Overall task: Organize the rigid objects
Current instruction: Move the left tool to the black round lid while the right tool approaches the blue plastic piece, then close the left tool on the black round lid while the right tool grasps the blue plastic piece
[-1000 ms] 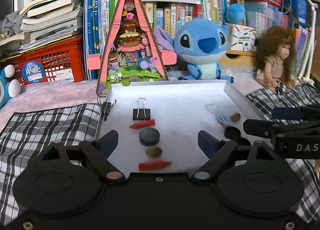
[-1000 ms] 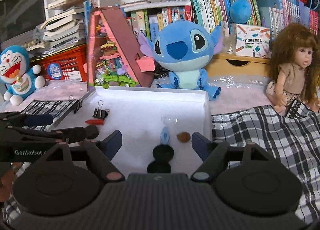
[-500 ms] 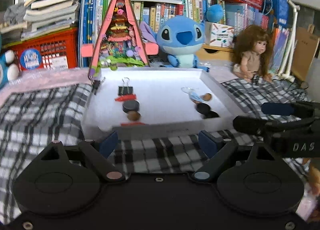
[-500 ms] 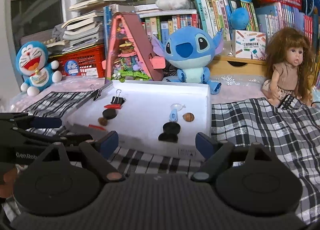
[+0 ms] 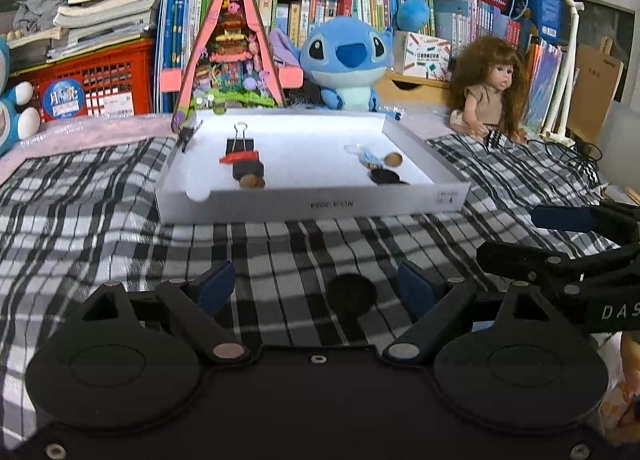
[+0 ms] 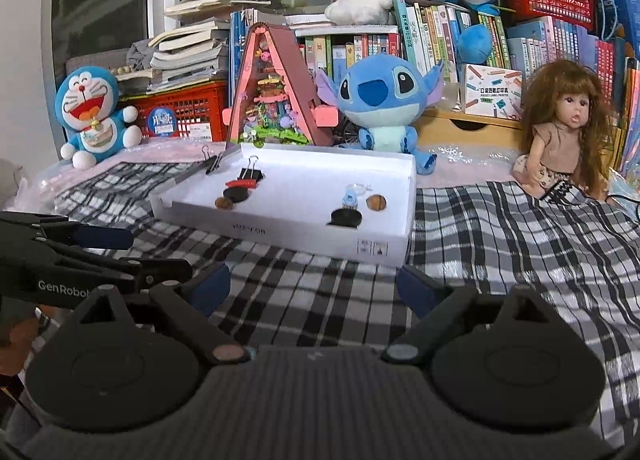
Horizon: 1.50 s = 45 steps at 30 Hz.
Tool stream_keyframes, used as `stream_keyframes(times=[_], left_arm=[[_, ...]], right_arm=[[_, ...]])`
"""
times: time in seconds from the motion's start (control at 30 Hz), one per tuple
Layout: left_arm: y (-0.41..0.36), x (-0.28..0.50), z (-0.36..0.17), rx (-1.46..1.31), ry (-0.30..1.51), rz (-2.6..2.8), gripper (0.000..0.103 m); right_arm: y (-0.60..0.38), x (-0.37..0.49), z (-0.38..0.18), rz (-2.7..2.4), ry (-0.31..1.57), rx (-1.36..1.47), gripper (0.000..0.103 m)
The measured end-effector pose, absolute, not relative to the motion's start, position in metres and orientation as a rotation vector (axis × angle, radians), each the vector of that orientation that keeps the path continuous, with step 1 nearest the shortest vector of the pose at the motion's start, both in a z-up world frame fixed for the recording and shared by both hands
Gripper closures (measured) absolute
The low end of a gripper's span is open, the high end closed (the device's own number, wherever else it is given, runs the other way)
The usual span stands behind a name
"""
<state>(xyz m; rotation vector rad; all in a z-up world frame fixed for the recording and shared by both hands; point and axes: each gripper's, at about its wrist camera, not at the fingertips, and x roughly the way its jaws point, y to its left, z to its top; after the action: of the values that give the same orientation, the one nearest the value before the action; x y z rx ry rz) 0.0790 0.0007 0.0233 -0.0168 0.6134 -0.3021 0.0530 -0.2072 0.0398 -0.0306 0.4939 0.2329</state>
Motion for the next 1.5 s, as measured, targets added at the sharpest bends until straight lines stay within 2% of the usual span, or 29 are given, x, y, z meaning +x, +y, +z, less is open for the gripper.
stream_keyframes(times=[0.73, 1.13, 1.27, 1.43, 1.5], left_arm=[[-0.01, 0.075, -0.001, 0.022, 0.639, -0.309, 0.016], [-0.021, 0.073, 0.0, 0.059, 0.648, -0.362, 0.039], [-0.026, 0.08, 0.004, 0.071, 0.669, -0.353, 0.051], [-0.032, 0.085, 0.003, 0.079, 0.676, -0.36, 0.058], [-0.033, 0.085, 0.003, 0.081, 0.674, -0.355, 0.067]], right_arm=[[-0.207, 0.034, 0.011, 0.22, 0.542, -0.066, 0.007], [-0.202, 0.031, 0.005, 0.223, 0.556, -0.132, 0.007], [-0.202, 0.03, 0.003, 0.206, 0.557, -0.167, 0.007], [-0.204, 0.031, 0.002, 0.183, 0.56, -0.193, 0.007], [-0.205, 0.031, 0.003, 0.171, 0.557, -0.203, 0.007]])
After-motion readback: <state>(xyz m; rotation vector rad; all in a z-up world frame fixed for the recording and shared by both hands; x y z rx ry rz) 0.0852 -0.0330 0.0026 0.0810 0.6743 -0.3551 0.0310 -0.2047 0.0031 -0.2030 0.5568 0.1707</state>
